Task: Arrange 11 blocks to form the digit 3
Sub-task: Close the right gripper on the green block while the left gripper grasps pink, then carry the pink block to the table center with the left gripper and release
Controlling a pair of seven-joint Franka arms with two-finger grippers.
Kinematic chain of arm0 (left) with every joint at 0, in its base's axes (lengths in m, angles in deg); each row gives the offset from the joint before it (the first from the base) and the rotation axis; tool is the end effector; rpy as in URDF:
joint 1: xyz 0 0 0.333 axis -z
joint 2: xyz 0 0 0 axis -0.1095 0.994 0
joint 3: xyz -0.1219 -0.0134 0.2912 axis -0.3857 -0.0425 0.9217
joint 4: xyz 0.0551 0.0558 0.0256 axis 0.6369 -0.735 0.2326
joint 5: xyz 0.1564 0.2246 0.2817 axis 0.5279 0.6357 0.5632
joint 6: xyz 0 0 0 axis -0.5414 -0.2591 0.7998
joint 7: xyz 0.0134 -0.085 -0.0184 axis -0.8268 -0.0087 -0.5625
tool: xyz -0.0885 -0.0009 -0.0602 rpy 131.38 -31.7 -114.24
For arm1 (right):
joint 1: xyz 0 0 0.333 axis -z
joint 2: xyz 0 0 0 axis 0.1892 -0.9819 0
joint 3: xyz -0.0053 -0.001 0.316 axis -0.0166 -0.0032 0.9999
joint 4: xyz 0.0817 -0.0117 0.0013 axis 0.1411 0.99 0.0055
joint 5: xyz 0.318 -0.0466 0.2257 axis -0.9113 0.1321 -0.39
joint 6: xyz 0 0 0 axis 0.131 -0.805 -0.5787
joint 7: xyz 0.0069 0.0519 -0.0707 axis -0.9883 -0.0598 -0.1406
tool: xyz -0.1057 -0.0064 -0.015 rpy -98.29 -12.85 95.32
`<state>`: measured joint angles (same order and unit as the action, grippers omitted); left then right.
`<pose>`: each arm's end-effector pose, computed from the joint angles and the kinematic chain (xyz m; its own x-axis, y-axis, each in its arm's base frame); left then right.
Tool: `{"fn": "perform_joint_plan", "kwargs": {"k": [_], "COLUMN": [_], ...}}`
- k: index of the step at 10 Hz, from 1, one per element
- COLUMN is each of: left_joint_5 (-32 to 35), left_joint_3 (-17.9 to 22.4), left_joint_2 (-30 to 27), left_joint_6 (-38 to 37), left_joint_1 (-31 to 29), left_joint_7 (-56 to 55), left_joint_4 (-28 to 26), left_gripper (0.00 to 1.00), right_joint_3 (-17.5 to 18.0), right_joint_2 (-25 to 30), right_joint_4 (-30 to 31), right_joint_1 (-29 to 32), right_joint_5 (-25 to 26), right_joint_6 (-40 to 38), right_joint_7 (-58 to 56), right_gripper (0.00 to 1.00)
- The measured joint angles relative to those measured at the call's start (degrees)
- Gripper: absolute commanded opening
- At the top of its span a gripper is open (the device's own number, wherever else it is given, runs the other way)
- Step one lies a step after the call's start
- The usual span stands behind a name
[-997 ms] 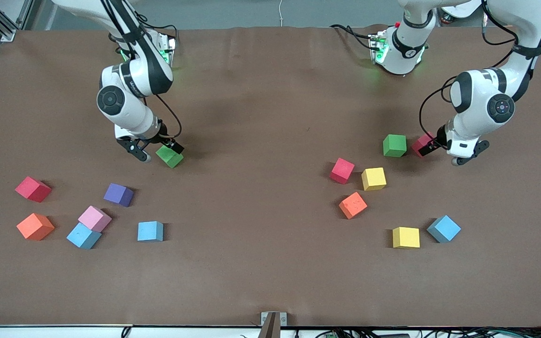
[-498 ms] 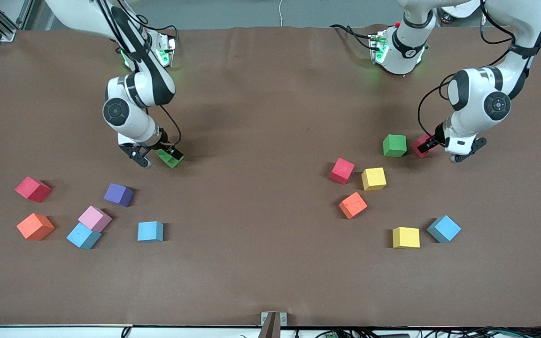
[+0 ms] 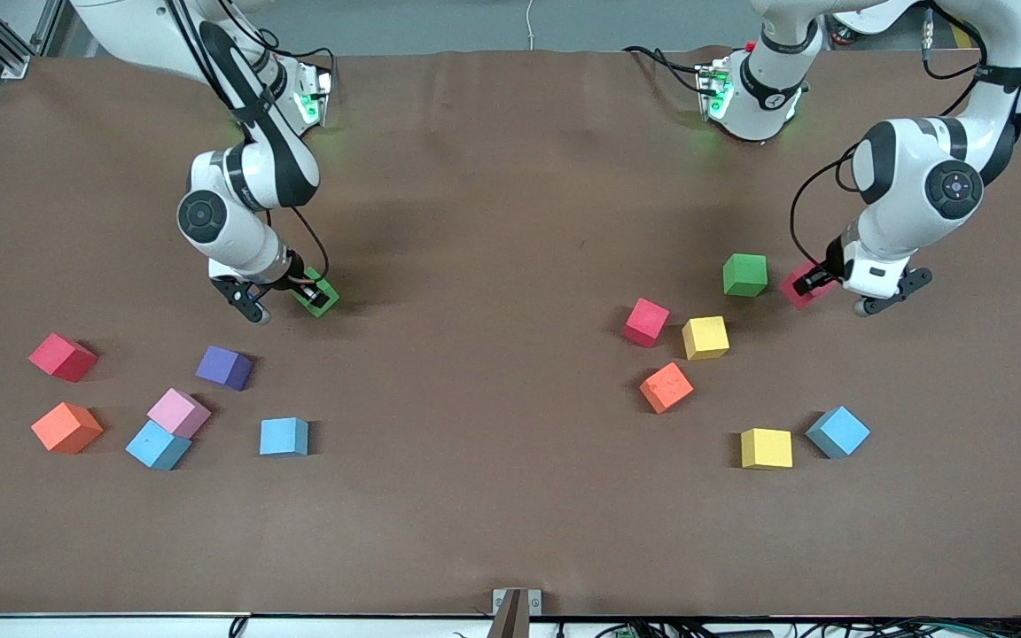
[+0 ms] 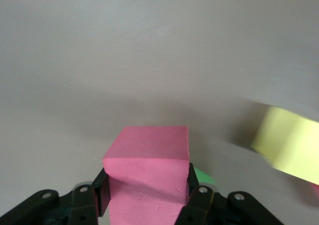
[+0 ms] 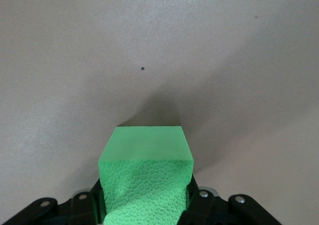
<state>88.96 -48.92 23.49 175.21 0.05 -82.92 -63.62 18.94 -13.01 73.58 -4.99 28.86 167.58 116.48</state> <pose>0.4861 -0.0498 0.3092 0.9237 0.3809 -0.0416 0.3799 -0.9245 -0.0305 0.4533 0.1247 0.2038 0.7378 -0.6654 -0.1131 -0.6683 -0.7438 0.0166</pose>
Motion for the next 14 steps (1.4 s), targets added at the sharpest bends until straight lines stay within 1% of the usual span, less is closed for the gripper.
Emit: {"fn": "perform_joint_plan", "kwargs": {"k": [1,2,4,5,8,10,12,14], "left_joint_5": [0.0,-0.01,-0.03,-0.02,0.68,5.24,10.06,13.74], "left_joint_3": [-4.93,-10.25,-19.79,-22.07,-22.66,-22.57,-22.44,-22.27], "left_joint_2": [-0.2,0.32,4.25,7.04,15.28,21.36,28.52,34.82], "left_joint_6": [-4.64,-7.3,-7.77,-7.79,-7.82,-7.83,-7.84,-7.83], "left_joint_1": [0.32,0.56,2.35,5.09,17.08,24.07,29.39,31.97], "left_joint_7": [-1.13,-4.13,-13.13,-17.19,-26.47,-32.42,-37.84,-40.17], "left_joint_4": [4.46,7.85,12.73,15.32,21.41,24.79,28.47,32.26], "left_gripper": [0.26,0.26,0.26,0.26,0.26,0.26,0.26,0.26], "right_joint_3": [0.04,0.13,0.41,0.61,1.02,1.0,0.88,0.68], "right_joint_2": [0.0,0.02,0.49,0.97,2.08,2.2,2.2,2.2], "right_joint_4": [-0.22,-0.71,-1.61,-1.97,-4.36,-5.15,-5.27,-5.29], "right_joint_1": [-0.01,-0.05,-0.24,-0.63,-2.4,-2.52,-2.47,-2.4], "right_joint_5": [0.05,0.12,0.21,0.36,0.73,0.78,0.79,0.79], "right_joint_6": [0.03,0.03,-0.15,-0.8,-4.03,-4.57,-4.63,-4.89], "right_joint_7": [-0.11,-0.44,-1.3,-1.51,-1.54,-1.69,-1.72,-1.72], "right_gripper": [0.26,0.26,0.25,0.25,0.26,0.26,0.28,0.28]}}
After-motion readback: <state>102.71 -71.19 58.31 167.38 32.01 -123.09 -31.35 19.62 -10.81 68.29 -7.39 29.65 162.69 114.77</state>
